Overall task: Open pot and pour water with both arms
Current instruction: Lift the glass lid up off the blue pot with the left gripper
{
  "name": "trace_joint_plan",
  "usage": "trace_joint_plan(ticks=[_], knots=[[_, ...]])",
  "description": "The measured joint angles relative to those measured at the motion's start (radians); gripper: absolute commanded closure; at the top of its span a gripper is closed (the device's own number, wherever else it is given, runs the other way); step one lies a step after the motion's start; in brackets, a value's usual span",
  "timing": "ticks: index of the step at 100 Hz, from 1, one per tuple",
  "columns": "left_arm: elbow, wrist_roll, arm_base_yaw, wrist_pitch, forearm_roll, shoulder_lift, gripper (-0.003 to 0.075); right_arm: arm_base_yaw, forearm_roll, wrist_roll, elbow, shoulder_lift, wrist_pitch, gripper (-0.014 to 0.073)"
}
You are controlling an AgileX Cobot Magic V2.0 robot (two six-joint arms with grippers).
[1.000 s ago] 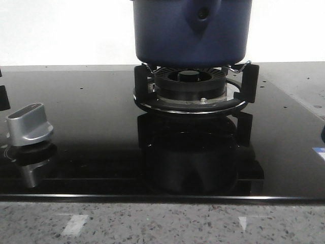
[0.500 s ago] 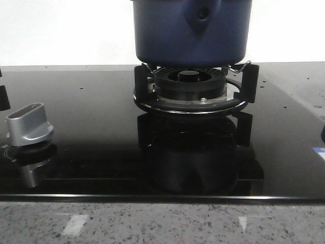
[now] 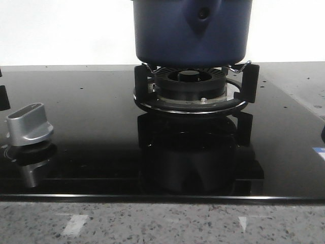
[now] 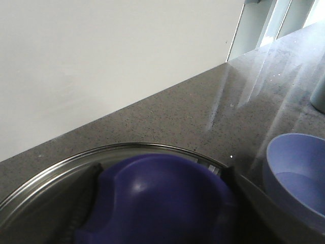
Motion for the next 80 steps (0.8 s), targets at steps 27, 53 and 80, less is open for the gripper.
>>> trace_joint_plan(ticks=[27,53,80], knots=[[0.0,-0.002,0.0,0.0,0.002,-0.04,0.0511,0.0,0.0,0.0,0.0,0.0,0.0,0.0325],[0.0,-0.002,0.017,0.0,0.022,-0.09,0.0511,0.0,0.0,0.0,0.0,0.0,0.002,0.0325],[0.0,-0.002,0.097,0.012,0.04,-0.162,0.0511,0.0,0.0,0.0,0.0,0.0,0.002,0.0325]])
